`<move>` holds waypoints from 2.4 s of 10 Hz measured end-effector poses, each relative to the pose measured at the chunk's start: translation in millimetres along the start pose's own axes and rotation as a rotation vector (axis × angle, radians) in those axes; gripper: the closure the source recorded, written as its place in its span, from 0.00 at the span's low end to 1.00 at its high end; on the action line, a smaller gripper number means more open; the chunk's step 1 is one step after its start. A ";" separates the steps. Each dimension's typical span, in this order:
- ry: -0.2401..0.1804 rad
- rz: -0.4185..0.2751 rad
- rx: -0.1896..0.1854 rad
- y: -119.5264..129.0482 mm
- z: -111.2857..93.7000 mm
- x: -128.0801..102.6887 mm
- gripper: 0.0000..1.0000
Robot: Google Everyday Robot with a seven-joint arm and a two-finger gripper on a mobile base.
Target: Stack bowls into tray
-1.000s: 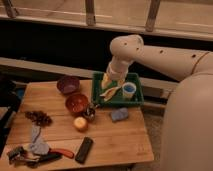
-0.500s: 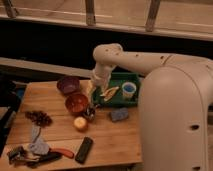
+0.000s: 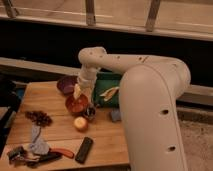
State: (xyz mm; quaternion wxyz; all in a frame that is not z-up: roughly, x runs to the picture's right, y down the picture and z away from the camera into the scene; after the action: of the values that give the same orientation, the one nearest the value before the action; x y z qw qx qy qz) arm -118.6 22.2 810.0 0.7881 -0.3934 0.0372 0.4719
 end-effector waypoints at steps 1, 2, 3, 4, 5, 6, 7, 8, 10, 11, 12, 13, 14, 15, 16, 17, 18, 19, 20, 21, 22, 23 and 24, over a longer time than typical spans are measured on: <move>-0.002 -0.001 0.000 -0.3 0.2 -0.4 0.39; -0.003 0.003 0.000 -2.1 -1.0 0.3 0.39; -0.003 0.002 0.000 -1.8 -0.4 0.3 0.39; -0.003 -0.001 -0.001 -0.2 0.4 -0.6 0.39; -0.010 -0.002 -0.007 -0.6 1.4 -1.8 0.39; -0.023 -0.003 -0.014 -2.5 6.7 -4.6 0.39; -0.039 -0.012 -0.019 -4.4 14.4 -10.2 0.39; -0.050 -0.033 -0.027 -1.9 22.2 -19.4 0.39; -0.102 -0.066 -0.045 -2.5 29.8 -29.2 0.39; -0.114 -0.075 -0.047 -7.8 32.6 -29.0 0.39; -0.111 -0.087 -0.049 -9.3 38.2 -29.6 0.39; -0.111 -0.093 -0.046 -14.6 41.1 -30.9 0.39; -0.104 -0.093 -0.038 -25.1 42.9 -31.2 0.39; -0.085 -0.099 -0.028 -37.4 46.5 -32.0 0.39; -0.073 -0.109 -0.027 -40.2 49.9 -35.3 0.39; -0.059 -0.118 -0.029 -41.7 55.3 -37.0 0.39; -0.052 -0.119 -0.035 -43.5 59.5 -37.4 0.39; -0.050 -0.121 -0.051 -45.0 62.8 -38.0 0.39; -0.050 -0.124 -0.071 -43.3 67.5 -38.2 0.39; -0.048 -0.126 -0.094 -38.0 72.3 -36.9 0.39; -0.044 -0.126 -0.112 -33.4 78.0 -35.1 0.40; -0.037 -0.129 -0.131 -29.8 84.7 -33.5 0.46; -0.025 -0.135 -0.151 -26.6 91.5 -30.3 0.55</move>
State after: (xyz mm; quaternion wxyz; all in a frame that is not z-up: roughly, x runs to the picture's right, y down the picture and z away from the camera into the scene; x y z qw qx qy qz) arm -143.3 54.0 901.5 0.7865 -0.4477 -0.0348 0.4240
